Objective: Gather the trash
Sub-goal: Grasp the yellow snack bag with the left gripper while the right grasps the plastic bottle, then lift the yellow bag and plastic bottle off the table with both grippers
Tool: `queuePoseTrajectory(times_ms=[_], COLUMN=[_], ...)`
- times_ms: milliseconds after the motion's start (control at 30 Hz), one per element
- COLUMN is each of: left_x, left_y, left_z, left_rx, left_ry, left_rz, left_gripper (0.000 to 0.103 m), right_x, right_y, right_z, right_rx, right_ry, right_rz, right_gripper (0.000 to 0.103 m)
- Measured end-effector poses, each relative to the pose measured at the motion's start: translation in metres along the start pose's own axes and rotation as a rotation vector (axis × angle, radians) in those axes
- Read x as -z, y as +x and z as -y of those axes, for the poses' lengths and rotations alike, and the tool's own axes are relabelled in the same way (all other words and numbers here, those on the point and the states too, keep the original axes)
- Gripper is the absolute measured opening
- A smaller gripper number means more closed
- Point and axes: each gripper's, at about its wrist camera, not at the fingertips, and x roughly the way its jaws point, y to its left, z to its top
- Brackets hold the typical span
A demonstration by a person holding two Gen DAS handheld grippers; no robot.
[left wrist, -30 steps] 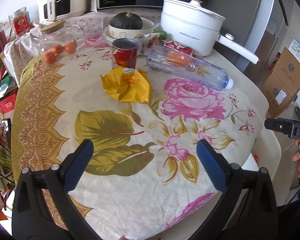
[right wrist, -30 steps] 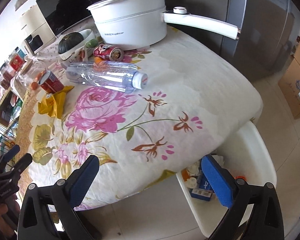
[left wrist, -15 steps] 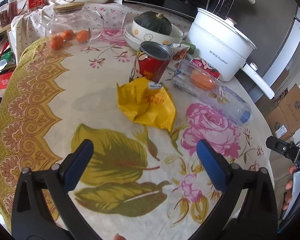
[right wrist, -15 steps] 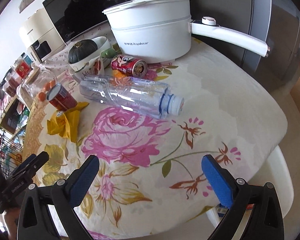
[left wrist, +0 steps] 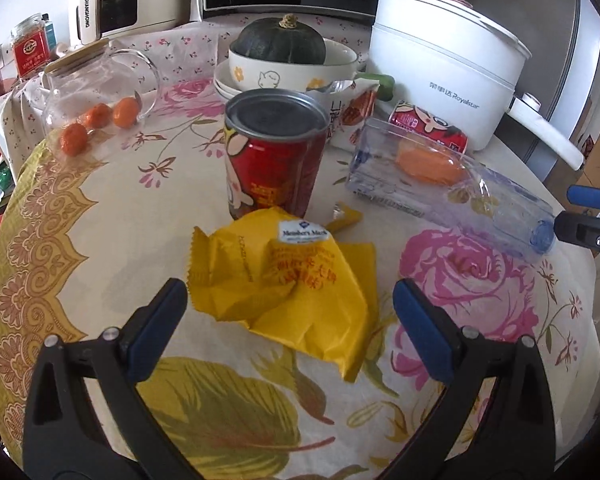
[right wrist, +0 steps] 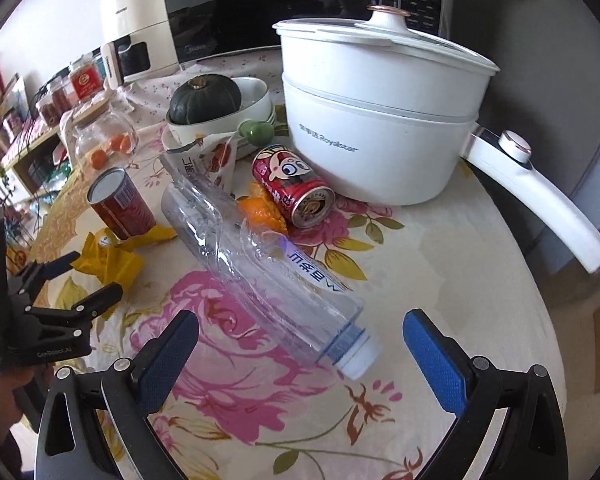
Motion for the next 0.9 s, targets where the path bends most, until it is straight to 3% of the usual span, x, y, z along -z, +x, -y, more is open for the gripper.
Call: queuePoseTrajectory(times_ms=[300,433,533,633,767,900], left_x=[0.002,0.003,0.003,0.004,0.010,0.018], left_y=[0.018,0.012,0.005,0.000,-0.010,-0.025], left_z=[0.006,0.010,0.013,0.014,0.016,0.019], left_rx=[0.057,0.087,0.114,0.139,0.166,0.178], left_ry=[0.045,0.059,0.075,0.085,0.087,0.090], left_rz=[-0.034,-0.008,-0.002,-0.012,-0.037,-0.056], left_gripper=[0.089,0.081,0.071,0.067,0.063,0.062], right_x=[-0.010,-0.010,-0.007,-0.001,0.008,0.021], right_y=[0.035,0.044,0.040,0.031,0.017,0.001], right_z=[-0.019,-0.018,-0.021,-0.027,-0.030,-0.033], right_rx=[0.063,0.089,0.098,0.097,0.056,0.031], right_ry=[-0.130,-0.136,-0.140,-0.158,-0.128,-0.083], right_rz=[-0.041,-0.072,-0.068,-0.080,-0.119,-0.150], right_gripper=[0.101,0.090,0.087,0.076,0.068,0.066])
